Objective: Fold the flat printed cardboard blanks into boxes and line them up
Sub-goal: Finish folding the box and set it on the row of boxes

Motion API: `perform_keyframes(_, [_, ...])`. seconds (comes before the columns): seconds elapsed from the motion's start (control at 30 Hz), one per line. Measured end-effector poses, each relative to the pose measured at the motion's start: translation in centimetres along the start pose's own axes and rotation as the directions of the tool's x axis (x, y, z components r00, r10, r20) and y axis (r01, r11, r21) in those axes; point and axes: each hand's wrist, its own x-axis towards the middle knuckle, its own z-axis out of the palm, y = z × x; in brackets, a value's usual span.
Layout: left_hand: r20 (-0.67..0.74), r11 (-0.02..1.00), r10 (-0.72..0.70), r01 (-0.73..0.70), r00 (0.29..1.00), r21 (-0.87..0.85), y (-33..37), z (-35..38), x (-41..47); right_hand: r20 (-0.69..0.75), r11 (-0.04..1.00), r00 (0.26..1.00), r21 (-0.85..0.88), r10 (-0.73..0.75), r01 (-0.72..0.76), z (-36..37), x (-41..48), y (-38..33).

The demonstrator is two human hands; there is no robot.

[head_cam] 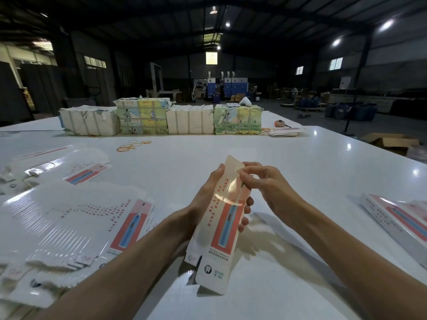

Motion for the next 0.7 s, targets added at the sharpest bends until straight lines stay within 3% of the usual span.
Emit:
perform_keyframes(0.13, [-0.005, 0.999, -0.03, 0.03, 1.0, 0.013, -0.4, -0.2, 0.0, 0.004, 0.97, 0.998, -0.235, -0.062, 0.061, 0.5, -0.2, -0.7])
perform_keyframes(0.2, [-0.003, 0.999, -0.013, 0.013, 1.0, 0.03, -0.4, -0.2, 0.0, -0.002, 0.963, 0.997, -0.258, -0.081, 0.078, 0.4, -0.2, -0.9])
perform_keyframes(0.33, [0.062, 1.0, 0.007, -0.007, 0.998, 0.0, 0.0, 0.1, 0.1, -0.011, 0.993, 0.998, -0.098, -0.067, 0.065, -0.2, -0.4, -1.1])
perform_keyframes(0.5, [-0.034, 0.995, -0.1, 0.098, 0.994, -0.035, -0.4, 1.1, 0.8, -0.013, 0.99, 0.998, 0.131, -0.056, 0.057, 0.4, -0.6, -0.9])
perform_keyframes(0.63, [-0.071, 0.978, -0.051, 0.035, 0.996, -0.207, -0.7, -0.2, 0.8, -0.06, 0.993, 0.996, 0.096, -0.06, 0.065, 1.6, -0.6, 0.0])
perform_keyframes(0.7, [-0.084, 0.954, -0.008, -0.018, 0.996, -0.299, -0.7, -1.2, 0.6, -0.008, 0.997, 1.0, 0.069, -0.016, 0.017, 2.1, -0.8, 0.6])
